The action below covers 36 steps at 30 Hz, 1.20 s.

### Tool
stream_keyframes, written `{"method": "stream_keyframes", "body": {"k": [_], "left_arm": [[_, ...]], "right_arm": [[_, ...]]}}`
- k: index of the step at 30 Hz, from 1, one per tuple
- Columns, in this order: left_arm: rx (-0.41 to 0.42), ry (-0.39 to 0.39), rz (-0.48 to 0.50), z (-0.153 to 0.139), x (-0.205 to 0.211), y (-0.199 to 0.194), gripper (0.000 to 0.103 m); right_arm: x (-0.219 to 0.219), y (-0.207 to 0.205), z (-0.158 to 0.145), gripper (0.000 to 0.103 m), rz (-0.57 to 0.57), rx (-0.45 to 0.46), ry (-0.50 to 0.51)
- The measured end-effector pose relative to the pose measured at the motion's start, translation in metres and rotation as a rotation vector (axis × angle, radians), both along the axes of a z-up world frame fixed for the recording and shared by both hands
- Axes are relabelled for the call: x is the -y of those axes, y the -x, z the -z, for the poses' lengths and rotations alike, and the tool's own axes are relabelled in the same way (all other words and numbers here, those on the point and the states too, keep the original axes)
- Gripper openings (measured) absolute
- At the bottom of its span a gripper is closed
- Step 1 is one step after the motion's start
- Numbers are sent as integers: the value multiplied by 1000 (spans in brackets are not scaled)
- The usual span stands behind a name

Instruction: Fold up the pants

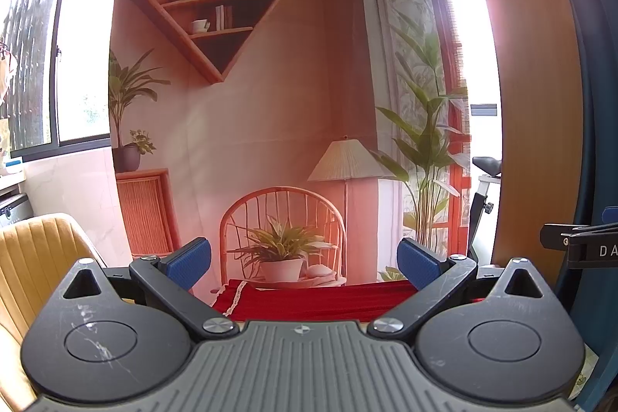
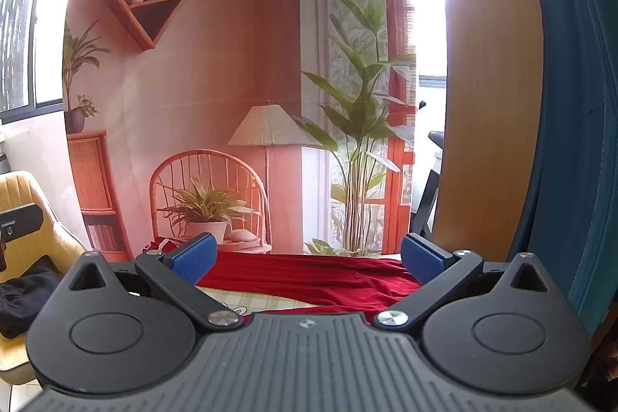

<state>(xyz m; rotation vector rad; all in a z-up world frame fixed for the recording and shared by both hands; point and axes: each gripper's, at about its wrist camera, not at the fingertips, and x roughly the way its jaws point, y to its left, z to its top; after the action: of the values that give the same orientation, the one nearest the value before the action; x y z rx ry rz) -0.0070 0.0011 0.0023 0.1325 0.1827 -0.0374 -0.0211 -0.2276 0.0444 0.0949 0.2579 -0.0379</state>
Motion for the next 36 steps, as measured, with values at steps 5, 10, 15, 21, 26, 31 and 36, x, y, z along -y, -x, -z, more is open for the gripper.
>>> {"method": "stream_keyframes", "body": {"k": [5,10,15,21,26,31,36], "left_arm": [[0,-2,-1,0,1,0,103],[1,-1,0,-1,1,-1,103],[-1,-2,-1,1,1,-2,103],[-6,-2,-1,1,2,-2,103],[-8,-1,-5,0,2,-3,103],[-17,8,-8,2,-1,-5,103],[-27,60,-8,8,-11,-19,103]], "right_arm": [[1,1,0,103,2,0,-1],[2,1,1,103,2,1,0],[2,2,3,103,3,1,-1],[6,0,3,103,4,-6,-3],[4,-1,2,103,6,-9,-2],[3,-2,5,103,6,-12,-2],[5,-9,13,103,-34,2,-23]]}}
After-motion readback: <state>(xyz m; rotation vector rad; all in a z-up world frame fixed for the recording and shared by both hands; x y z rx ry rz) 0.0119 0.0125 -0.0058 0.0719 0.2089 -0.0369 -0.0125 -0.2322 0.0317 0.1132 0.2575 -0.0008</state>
